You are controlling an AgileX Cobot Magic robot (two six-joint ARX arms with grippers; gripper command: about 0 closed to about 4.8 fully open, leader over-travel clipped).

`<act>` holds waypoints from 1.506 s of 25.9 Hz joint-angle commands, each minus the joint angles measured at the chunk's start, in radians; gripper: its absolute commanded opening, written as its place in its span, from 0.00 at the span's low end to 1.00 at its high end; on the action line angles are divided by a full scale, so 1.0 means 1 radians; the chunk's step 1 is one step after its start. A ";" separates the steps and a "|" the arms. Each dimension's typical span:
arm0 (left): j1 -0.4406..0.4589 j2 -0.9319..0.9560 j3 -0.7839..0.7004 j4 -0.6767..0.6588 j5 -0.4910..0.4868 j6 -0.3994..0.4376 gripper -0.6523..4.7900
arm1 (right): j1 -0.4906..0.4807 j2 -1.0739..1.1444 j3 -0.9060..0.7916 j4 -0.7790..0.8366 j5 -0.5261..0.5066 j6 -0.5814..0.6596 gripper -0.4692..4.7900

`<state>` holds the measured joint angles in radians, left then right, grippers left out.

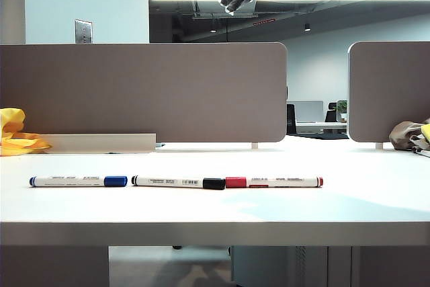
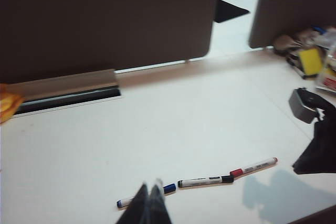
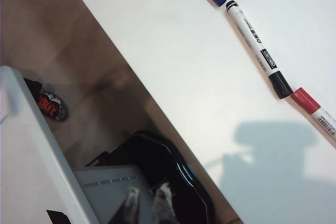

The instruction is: Pick up the markers one by one and line them up horizontally in a straight line on the table.

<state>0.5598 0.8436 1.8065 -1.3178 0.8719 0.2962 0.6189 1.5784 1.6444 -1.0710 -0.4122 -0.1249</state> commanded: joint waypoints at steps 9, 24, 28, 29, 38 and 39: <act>0.158 -0.158 -0.264 0.073 -0.102 -0.276 0.11 | 0.138 -0.243 0.003 0.044 0.005 0.001 0.18; 0.167 -0.509 -1.087 0.476 -0.438 -0.229 0.20 | -0.376 -0.867 -0.505 0.451 -0.122 0.001 0.18; 0.166 -0.509 -1.183 0.711 -0.430 -0.225 0.43 | -0.427 -1.036 -0.720 0.517 -0.122 0.001 0.18; 0.166 -0.509 -1.215 0.789 -0.430 -0.226 0.50 | -0.444 -1.083 -0.778 0.517 -0.125 0.001 0.18; 0.166 -0.509 -1.320 0.778 -0.466 -0.282 0.69 | -0.500 -1.427 -1.228 0.486 -0.103 0.001 0.18; 0.166 -0.509 -1.320 0.763 -0.465 -0.282 0.69 | -0.500 -1.449 -1.258 0.469 -0.102 0.001 0.18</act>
<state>0.7269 0.3347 0.4839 -0.5327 0.4080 0.0200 0.1192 0.1421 0.4068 -0.5892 -0.5133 -0.1249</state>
